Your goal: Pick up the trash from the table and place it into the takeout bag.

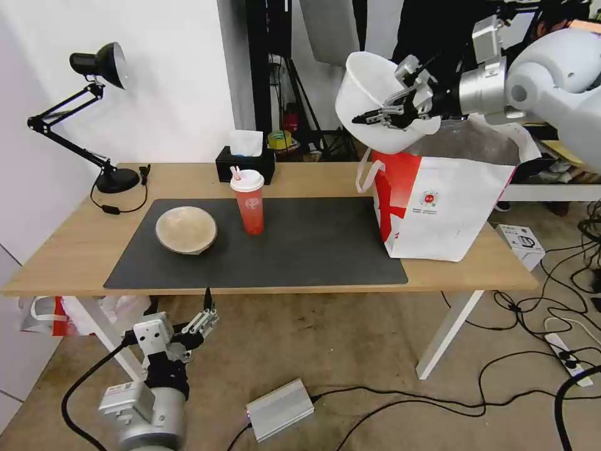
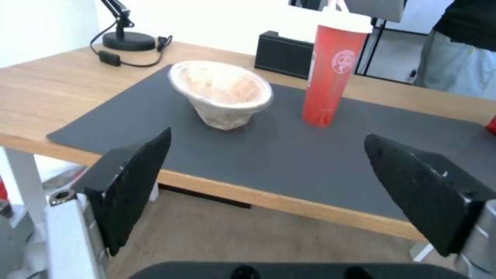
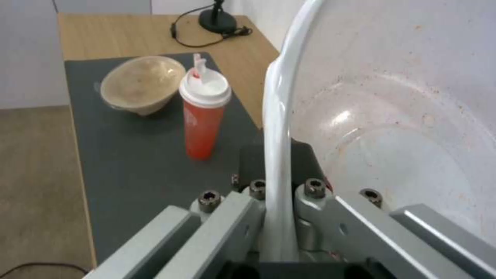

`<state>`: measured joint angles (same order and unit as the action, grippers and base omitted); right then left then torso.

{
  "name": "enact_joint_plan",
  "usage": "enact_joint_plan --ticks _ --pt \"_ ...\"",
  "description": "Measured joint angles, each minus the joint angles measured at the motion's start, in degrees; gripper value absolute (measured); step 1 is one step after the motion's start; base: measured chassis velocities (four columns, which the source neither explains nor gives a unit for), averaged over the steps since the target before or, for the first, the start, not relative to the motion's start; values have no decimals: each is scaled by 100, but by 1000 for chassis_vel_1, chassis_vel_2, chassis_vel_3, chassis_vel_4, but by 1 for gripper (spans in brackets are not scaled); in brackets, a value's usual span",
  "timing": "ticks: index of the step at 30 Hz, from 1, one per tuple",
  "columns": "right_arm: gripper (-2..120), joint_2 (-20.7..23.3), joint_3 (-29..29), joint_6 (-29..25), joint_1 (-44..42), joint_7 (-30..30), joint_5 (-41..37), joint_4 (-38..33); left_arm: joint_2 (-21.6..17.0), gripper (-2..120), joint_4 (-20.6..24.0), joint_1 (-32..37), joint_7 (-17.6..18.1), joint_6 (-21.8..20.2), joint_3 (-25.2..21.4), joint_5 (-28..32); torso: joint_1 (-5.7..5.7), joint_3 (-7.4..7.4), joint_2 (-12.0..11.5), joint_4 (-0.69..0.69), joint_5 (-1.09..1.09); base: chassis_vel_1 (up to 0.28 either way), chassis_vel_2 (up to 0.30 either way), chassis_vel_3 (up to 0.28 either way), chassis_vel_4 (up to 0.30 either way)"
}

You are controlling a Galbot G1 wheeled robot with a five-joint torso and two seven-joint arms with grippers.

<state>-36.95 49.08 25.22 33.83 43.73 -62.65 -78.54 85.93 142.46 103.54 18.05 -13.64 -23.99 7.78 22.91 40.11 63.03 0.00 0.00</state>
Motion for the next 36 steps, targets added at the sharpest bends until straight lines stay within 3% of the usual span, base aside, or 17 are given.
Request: enact_joint_plan --ticks 36 --pt "0 244 -853 -370 -999 371 351 979 -72 100 -195 -50 6 -12 81 -13 0 0 0 0 0 0 0 0 0"
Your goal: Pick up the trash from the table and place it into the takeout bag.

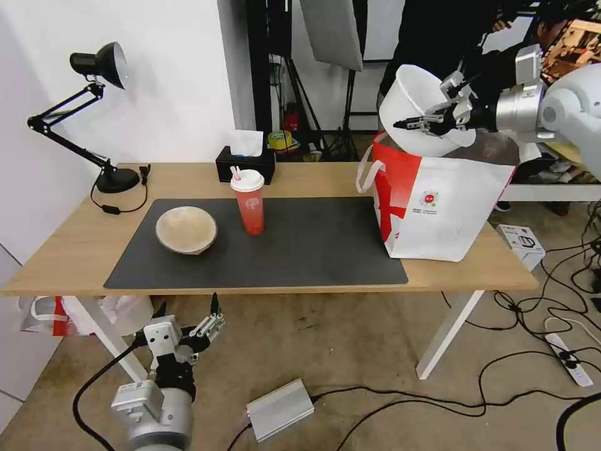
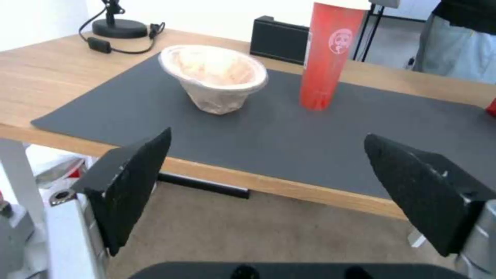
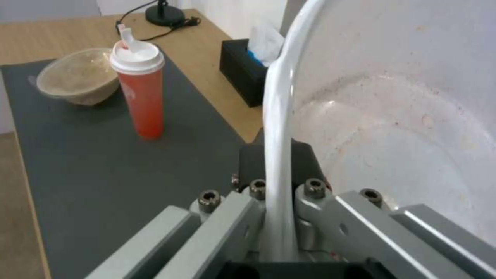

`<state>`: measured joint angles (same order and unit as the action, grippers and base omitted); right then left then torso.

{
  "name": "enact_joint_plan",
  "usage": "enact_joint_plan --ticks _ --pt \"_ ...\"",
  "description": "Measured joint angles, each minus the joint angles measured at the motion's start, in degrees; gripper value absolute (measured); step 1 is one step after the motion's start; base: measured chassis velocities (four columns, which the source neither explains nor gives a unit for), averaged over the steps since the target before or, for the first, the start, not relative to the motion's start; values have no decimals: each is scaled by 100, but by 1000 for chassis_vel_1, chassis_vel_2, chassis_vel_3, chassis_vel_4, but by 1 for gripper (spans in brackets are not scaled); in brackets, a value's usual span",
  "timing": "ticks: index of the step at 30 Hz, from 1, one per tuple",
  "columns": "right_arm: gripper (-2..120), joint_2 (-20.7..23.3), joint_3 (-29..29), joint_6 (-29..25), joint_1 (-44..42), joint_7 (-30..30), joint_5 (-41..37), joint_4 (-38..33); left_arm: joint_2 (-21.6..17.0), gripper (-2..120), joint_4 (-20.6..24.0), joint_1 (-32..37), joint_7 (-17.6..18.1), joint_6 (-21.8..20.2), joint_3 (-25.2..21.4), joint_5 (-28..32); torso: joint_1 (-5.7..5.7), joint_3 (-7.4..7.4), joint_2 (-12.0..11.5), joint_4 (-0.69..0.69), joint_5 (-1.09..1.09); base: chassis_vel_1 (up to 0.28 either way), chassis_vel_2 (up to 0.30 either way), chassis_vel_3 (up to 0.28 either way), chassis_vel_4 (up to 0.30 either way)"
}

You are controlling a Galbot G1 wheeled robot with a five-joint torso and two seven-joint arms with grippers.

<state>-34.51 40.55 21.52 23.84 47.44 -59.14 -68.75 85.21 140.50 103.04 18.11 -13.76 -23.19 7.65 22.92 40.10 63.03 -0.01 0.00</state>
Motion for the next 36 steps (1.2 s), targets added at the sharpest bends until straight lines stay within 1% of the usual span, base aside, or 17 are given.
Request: enact_joint_plan --ticks 12,16,36 --pt "0 92 -211 -132 -316 162 97 111 15 100 -48 -4 0 -1 69 -38 0 0 0 0 0 0 0 0 0" --pt "0 112 -302 -200 -434 313 136 173 19 100 -69 -9 0 -1 87 -50 0 0 0 0 0 0 0 0 0" --pt "0 -11 -562 -222 -733 316 140 338 20 100 -108 -46 9 -1 93 -51 0 0 0 1 0 0 0 0 0"
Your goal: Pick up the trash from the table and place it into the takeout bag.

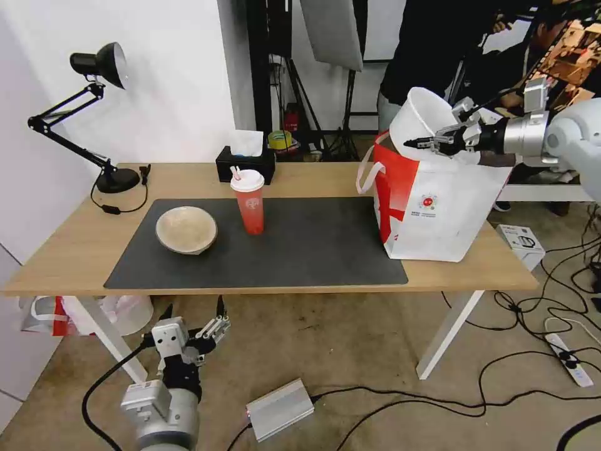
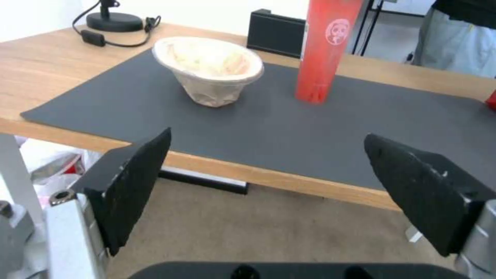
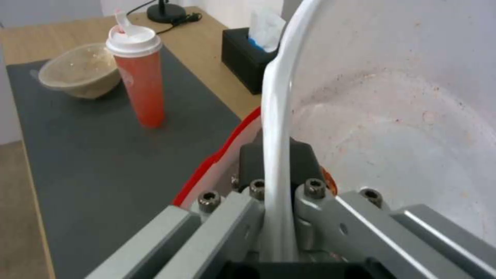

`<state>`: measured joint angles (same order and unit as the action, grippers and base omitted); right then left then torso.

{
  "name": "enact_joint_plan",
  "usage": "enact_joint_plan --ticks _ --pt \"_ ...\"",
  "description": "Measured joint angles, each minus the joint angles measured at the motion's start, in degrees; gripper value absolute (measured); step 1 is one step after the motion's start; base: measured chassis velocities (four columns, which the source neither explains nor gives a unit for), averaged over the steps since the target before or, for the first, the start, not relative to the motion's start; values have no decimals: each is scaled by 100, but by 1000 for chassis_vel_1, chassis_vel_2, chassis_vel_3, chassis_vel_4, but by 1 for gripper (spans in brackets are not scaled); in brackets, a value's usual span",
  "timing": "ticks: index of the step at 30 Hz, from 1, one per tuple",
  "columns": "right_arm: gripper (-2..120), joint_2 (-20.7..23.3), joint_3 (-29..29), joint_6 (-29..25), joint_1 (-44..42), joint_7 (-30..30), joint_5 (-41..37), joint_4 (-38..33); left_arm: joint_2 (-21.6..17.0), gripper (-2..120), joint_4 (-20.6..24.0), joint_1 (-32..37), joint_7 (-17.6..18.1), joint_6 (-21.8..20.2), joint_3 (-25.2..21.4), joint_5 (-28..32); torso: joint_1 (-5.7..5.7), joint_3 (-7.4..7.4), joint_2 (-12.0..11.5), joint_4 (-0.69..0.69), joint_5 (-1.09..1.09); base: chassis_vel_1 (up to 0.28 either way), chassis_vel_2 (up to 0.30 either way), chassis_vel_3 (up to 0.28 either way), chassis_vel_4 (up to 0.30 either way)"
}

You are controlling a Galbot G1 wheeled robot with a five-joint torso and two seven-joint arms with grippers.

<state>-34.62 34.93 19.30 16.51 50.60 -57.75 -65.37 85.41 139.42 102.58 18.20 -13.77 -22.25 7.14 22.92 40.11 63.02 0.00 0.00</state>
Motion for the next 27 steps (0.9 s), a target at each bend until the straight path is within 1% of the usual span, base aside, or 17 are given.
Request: enact_joint_plan --ticks 18,19,20,22,24,25,27 --pt "0 -44 -130 -51 -139 33 -100 -1 0 100 -18 -9 1 -2 22 -12 0 0 0 0 0 0 0 0 0" --pt "4 -51 -131 -59 -130 17 -103 -1 2 100 -18 -8 1 -2 23 -12 0 0 0 0 0 0 0 0 0" --pt "4 -51 -131 -59 -130 17 -103 -1 2 100 -18 -8 1 -2 23 -12 0 0 0 0 0 0 0 0 0" --pt "12 -54 -131 -62 -110 -3 -106 -10 11 100 -17 -6 1 -2 32 -18 0 0 0 0 0 0 0 0 0" --pt "23 -52 -131 -63 -90 -17 -109 -23 17 100 -24 -4 4 1 59 -64 0 0 0 0 0 0 0 0 0" --pt "23 -52 -131 -63 -90 -17 -109 -23 17 100 -24 -4 4 1 59 -64 0 0 0 0 0 0 0 0 0" --pt "32 -48 -130 -64 -74 -57 -113 -24 30 100 -33 -1 5 13 95 -109 0 0 0 0 0 0 0 0 0"
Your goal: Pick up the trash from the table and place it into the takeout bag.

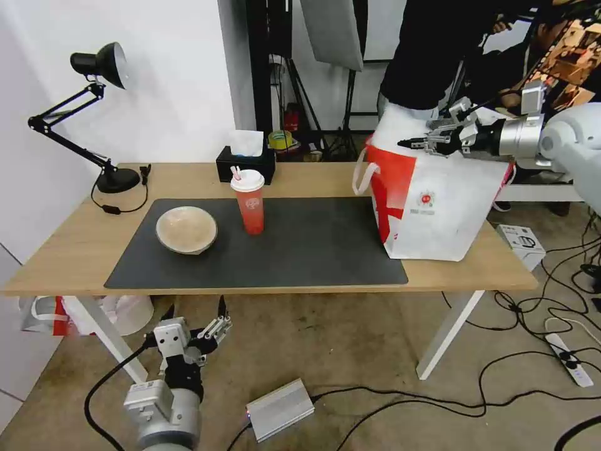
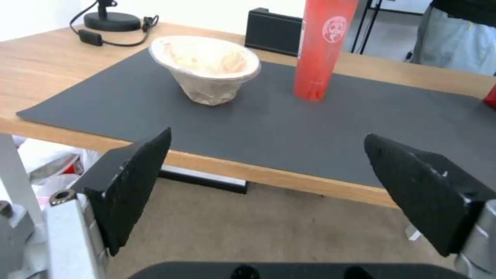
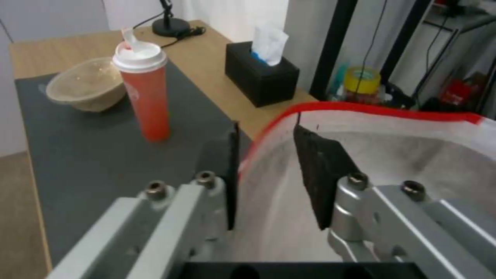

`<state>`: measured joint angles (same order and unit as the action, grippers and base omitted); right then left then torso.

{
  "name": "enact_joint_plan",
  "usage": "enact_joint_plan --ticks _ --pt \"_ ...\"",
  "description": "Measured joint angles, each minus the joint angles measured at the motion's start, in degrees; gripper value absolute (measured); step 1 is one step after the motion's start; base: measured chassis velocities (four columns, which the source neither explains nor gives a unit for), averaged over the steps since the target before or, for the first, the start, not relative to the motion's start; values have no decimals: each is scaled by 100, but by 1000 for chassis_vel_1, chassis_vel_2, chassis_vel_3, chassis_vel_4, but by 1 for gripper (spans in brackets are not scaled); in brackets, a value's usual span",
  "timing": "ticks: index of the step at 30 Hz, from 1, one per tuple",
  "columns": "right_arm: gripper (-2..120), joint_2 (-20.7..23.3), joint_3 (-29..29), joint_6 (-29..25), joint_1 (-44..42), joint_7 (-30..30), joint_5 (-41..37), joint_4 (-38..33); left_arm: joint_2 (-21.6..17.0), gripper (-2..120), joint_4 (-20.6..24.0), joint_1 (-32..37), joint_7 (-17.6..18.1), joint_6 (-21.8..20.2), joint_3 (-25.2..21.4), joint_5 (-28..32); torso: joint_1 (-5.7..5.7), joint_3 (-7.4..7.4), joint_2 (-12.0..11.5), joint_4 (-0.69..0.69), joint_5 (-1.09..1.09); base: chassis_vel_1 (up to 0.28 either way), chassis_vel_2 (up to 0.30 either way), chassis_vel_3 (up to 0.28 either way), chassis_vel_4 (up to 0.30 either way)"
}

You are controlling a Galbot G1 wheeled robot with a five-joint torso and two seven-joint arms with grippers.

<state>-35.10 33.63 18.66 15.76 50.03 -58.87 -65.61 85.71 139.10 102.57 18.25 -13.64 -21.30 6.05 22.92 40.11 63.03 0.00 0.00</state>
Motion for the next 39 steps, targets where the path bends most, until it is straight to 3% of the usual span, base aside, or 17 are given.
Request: enact_joint_plan --ticks 19,26,30,36,39 --pt "98 125 21 -55 60 -118 -15 -75 26 100 30 44 0 19 47 -60 0 0 0 0 0 0 0 0 0" --pt "100 194 -74 -106 44 -255 -93 -200 28 100 54 87 0 23 31 -78 0 0 0 0 0 0 0 0 0" --pt "100 242 -299 -307 -86 -687 -272 -419 62 100 54 112 0 35 35 -116 0 0 0 0 0 0 0 0 0" --pt "100 518 -600 -647 -519 -1547 -554 -1353 66 100 110 145 0 38 7 -132 -1 0 0 0 0 0 0 0 0" --pt "100 690 -1014 -941 -1122 -2291 -648 -2027 77 100 119 165 0 49 -6 -140 0 0 0 0 -1 0 0 0 0"
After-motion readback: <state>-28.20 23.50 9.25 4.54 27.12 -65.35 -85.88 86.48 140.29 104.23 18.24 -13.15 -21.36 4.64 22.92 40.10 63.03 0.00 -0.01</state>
